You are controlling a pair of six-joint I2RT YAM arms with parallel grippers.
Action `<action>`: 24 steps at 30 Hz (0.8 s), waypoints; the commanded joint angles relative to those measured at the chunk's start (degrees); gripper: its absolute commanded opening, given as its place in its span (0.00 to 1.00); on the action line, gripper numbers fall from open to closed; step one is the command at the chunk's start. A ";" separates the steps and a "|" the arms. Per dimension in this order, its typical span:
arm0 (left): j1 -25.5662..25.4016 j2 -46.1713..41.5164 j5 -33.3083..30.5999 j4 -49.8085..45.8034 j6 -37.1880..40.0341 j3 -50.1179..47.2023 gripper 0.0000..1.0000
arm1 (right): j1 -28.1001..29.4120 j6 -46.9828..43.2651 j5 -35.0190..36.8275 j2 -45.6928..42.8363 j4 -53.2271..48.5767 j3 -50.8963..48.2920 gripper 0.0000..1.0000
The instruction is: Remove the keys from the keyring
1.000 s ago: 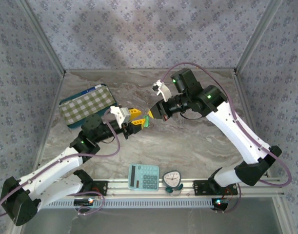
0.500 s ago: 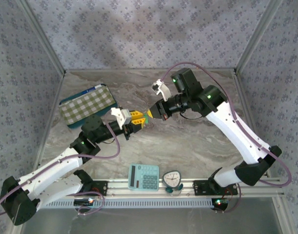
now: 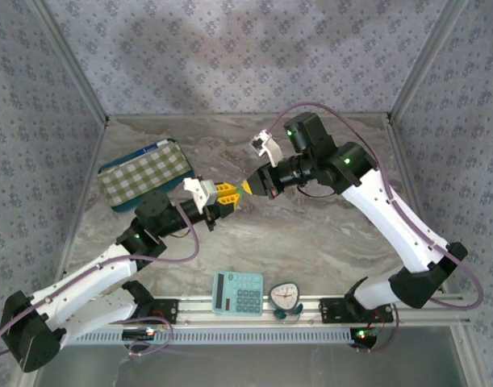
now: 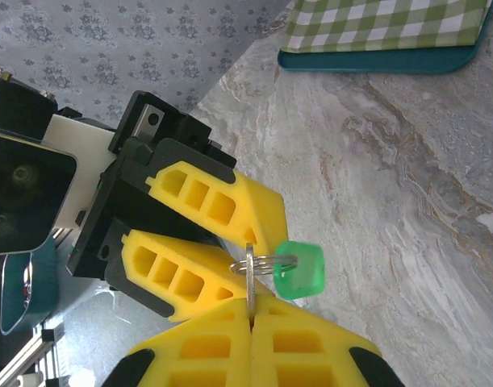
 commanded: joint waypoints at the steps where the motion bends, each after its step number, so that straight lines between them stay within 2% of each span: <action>1: -0.55 0.09 -1.25 3.04 1.27 1.73 0.22 | 0.26 0.77 -1.30 -1.42 0.58 -0.73 0.00; 12: -0.90 1.15 -1.81 4.03 1.25 2.88 0.22 | 0.16 0.99 -1.54 -2.25 1.26 -1.98 0.00; 16: -1.02 1.38 -1.64 4.06 1.27 3.14 0.16 | 0.08 0.98 -1.49 -2.36 1.22 -2.15 0.00; 21: -1.08 1.01 -1.22 2.93 1.69 3.34 0.01 | -0.39 0.99 -1.54 -2.74 1.35 -2.66 0.00; 24: -1.02 0.64 -1.10 1.77 1.86 3.49 0.00 | -1.02 1.23 -1.70 -3.07 1.89 -3.48 0.00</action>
